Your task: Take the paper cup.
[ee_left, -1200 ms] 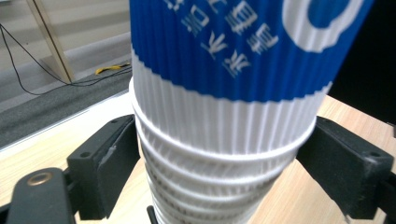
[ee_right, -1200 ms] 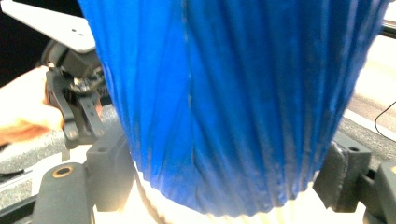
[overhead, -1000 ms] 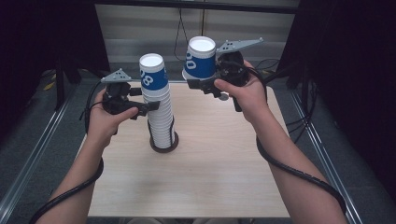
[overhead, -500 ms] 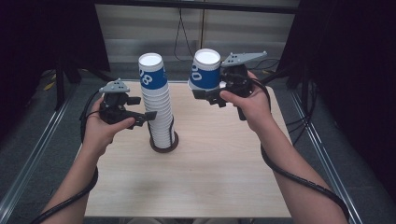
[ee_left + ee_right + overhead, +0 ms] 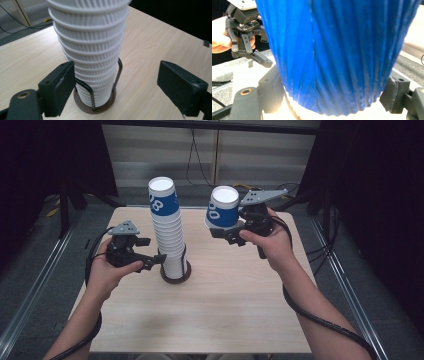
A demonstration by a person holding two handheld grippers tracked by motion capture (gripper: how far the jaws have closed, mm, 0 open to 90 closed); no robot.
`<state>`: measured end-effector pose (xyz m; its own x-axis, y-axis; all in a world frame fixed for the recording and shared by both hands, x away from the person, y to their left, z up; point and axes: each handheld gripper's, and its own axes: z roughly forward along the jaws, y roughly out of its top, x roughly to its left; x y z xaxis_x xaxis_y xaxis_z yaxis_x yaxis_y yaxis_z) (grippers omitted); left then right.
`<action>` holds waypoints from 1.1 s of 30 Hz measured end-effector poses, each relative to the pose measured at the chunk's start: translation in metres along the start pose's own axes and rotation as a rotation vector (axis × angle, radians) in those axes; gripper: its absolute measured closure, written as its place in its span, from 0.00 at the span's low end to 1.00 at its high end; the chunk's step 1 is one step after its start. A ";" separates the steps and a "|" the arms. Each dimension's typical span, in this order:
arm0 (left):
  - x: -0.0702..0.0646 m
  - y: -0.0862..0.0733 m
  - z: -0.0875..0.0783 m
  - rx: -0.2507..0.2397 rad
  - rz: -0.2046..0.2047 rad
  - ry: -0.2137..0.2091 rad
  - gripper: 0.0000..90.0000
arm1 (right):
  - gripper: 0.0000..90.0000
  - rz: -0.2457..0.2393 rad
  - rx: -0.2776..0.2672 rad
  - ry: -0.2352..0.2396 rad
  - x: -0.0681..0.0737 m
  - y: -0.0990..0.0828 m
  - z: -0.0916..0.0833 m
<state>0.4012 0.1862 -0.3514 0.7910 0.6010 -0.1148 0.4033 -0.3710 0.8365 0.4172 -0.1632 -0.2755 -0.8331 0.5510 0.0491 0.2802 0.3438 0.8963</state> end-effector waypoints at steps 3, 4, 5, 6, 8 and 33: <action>-0.004 -0.005 0.002 0.006 0.004 -0.011 0.17 | 0.23 -0.011 0.006 0.005 0.001 -0.005 0.000; -0.005 -0.006 0.003 0.006 0.002 -0.016 0.17 | 0.23 -0.013 0.007 0.011 0.002 -0.007 0.000; -0.006 -0.008 0.003 0.010 0.006 -0.020 0.17 | 0.23 -0.015 0.007 0.012 0.003 -0.009 0.000; -0.008 -0.009 0.004 0.010 0.008 -0.023 0.17 | 0.23 -0.015 0.009 0.013 0.003 -0.011 0.000; -0.010 -0.012 0.006 0.020 0.015 -0.031 0.17 | 0.23 -0.018 0.014 0.018 0.004 -0.014 0.000; -0.027 -0.024 0.023 0.057 0.032 -0.089 0.17 | 0.23 -0.035 0.065 0.066 0.009 -0.041 0.004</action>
<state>0.3806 0.1628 -0.3804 0.8409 0.5234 -0.1377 0.4003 -0.4302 0.8091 0.4000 -0.1691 -0.3141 -0.8720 0.4870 0.0491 0.2790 0.4121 0.8673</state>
